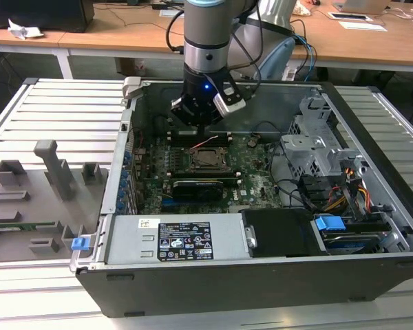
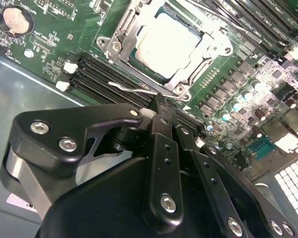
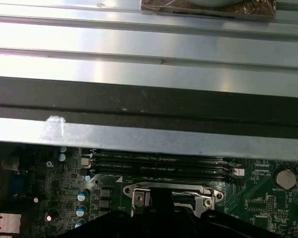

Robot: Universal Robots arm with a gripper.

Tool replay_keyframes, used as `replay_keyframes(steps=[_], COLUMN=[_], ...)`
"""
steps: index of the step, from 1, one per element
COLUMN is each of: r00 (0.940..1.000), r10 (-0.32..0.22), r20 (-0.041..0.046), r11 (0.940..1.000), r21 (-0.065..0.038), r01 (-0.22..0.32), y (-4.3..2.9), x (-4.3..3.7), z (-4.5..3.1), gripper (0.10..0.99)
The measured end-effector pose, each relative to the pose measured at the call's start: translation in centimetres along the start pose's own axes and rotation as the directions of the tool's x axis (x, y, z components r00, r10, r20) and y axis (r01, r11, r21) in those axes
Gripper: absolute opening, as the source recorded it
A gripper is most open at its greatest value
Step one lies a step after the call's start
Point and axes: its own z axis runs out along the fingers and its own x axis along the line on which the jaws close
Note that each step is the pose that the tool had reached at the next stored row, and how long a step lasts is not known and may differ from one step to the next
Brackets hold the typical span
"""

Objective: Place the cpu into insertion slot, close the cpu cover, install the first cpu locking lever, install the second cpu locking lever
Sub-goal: 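Install the first cpu locking lever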

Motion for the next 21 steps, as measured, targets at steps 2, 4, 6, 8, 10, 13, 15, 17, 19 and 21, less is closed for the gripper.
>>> replay_keyframes(steps=[2,4,6,8,10,13,15,17,19,21], r00=[1.0000,1.0000,1.0000,1.0000,1.0000,1.0000,1.0000,1.0000,1.0000,1.0000], r10=[0.000,0.000,0.000,0.000,0.000,0.000,0.000,0.000,0.000,0.000], r20=[0.0000,0.0000,0.0000,0.0000,0.0000,0.0000,0.0000,0.0000,0.0000,0.0000], r11=[1.0000,1.0000,1.0000,1.0000,1.0000,1.0000,1.0000,1.0000,1.0000,1.0000], r21=[0.000,0.000,0.000,0.000,0.000,0.000,0.000,0.000,0.000,0.000], r01=[0.000,0.000,0.000,0.000,0.000,0.000,0.000,0.000,0.000,0.000], y=[-0.01,-0.02,-0.03,-0.04,-0.05,-0.06,-0.07,-0.07,-0.08,-0.08], x=[-0.02,-0.08,-0.11,-0.14,-0.16,-0.20,-0.20,-0.21,-0.22,-0.22], z=[0.11,0.29,0.37,0.48,0.57,0.77,0.85,0.91,0.96,1.05], gripper=[0.106,0.106,0.106,0.106,0.106,0.106,0.106,0.106,0.106,0.106])
